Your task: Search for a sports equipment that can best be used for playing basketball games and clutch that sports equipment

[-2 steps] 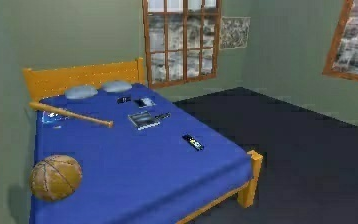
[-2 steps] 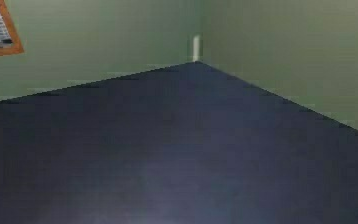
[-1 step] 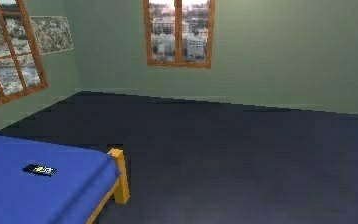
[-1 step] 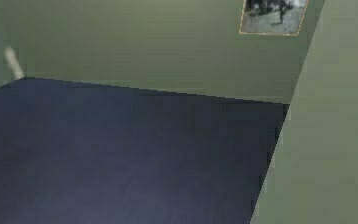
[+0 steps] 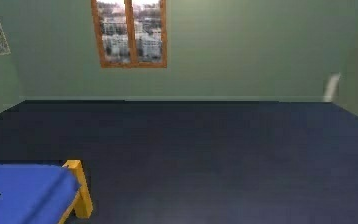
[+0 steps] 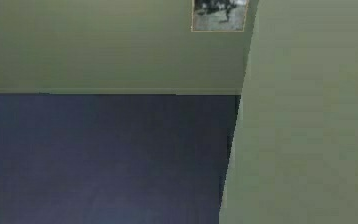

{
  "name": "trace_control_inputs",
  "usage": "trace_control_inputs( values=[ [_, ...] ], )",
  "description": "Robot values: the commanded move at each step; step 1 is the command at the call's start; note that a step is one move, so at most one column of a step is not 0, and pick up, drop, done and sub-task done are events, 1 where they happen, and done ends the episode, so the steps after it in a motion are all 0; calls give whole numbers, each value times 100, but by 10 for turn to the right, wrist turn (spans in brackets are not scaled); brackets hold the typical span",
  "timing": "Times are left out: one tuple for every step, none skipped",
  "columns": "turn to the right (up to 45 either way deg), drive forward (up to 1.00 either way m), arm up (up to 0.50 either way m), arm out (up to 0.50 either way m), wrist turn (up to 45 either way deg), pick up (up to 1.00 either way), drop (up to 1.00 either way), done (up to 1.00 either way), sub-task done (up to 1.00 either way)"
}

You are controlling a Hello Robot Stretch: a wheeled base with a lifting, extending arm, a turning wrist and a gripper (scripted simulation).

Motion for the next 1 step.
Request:
trace_control_inputs(
  values=[
    [0,20,0,0,0,0,0,0,0]
  ],
)
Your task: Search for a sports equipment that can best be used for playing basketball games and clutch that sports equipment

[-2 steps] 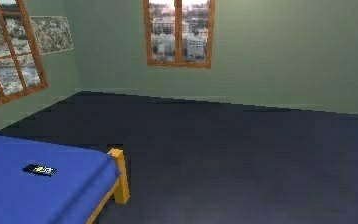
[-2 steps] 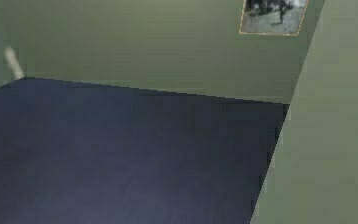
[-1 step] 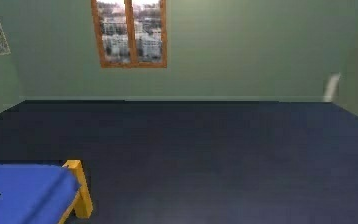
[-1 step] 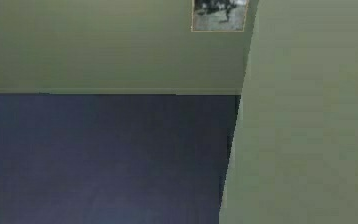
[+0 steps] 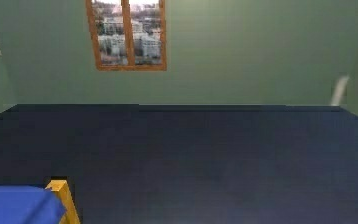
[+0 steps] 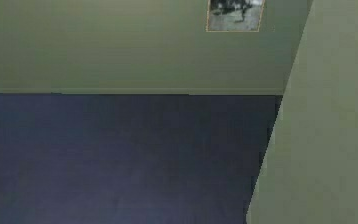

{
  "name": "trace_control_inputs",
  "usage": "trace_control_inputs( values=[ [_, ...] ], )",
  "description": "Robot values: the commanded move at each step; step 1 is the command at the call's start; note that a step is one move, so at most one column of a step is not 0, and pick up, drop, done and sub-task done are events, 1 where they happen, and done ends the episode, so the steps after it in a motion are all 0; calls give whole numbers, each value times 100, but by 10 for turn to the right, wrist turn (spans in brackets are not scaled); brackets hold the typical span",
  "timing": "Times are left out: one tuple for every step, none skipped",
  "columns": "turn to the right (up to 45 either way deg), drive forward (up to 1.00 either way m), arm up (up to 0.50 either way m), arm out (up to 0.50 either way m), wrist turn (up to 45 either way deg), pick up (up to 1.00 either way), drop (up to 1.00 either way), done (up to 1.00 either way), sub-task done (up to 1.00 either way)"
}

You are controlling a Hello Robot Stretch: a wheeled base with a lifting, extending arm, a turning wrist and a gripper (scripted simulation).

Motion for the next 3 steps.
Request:
trace_control_inputs(
  values=[
    [-450,0,0,0,0,0,0,0,0],
    [-390,0,0,0,0,0,0,0,0],
    [0,5,0,0,0,0,0,0,0]
  ],
)
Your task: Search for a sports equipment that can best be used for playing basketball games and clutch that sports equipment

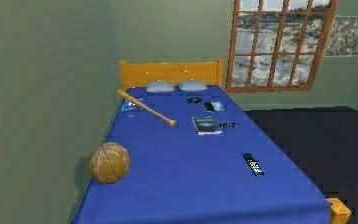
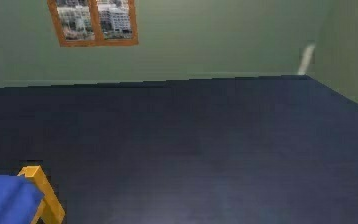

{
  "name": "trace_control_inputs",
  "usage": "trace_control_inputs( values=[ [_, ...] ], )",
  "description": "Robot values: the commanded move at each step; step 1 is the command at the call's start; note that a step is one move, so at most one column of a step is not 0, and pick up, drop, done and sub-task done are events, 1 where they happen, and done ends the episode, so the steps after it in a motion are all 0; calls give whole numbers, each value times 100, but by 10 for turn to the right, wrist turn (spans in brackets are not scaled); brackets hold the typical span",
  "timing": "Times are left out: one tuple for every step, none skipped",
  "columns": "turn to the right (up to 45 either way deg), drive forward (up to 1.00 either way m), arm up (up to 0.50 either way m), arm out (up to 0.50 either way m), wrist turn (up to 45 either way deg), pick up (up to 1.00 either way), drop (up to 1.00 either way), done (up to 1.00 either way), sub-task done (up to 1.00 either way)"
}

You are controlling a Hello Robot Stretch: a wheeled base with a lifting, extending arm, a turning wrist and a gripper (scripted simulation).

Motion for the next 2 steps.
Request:
trace_control_inputs(
  values=[
    [-450,0,0,0,0,0,0,0,0],
    [-450,0,0,0,0,0,0,0,0]
  ],
)
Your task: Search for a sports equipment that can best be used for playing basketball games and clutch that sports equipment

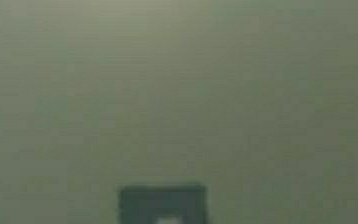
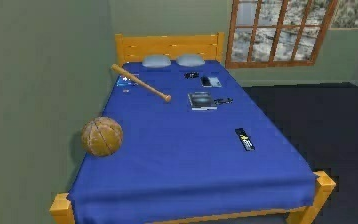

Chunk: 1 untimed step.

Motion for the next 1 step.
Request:
trace_control_inputs(
  values=[
    [-180,0,0,0,0,0,0,0,0]
  ],
)
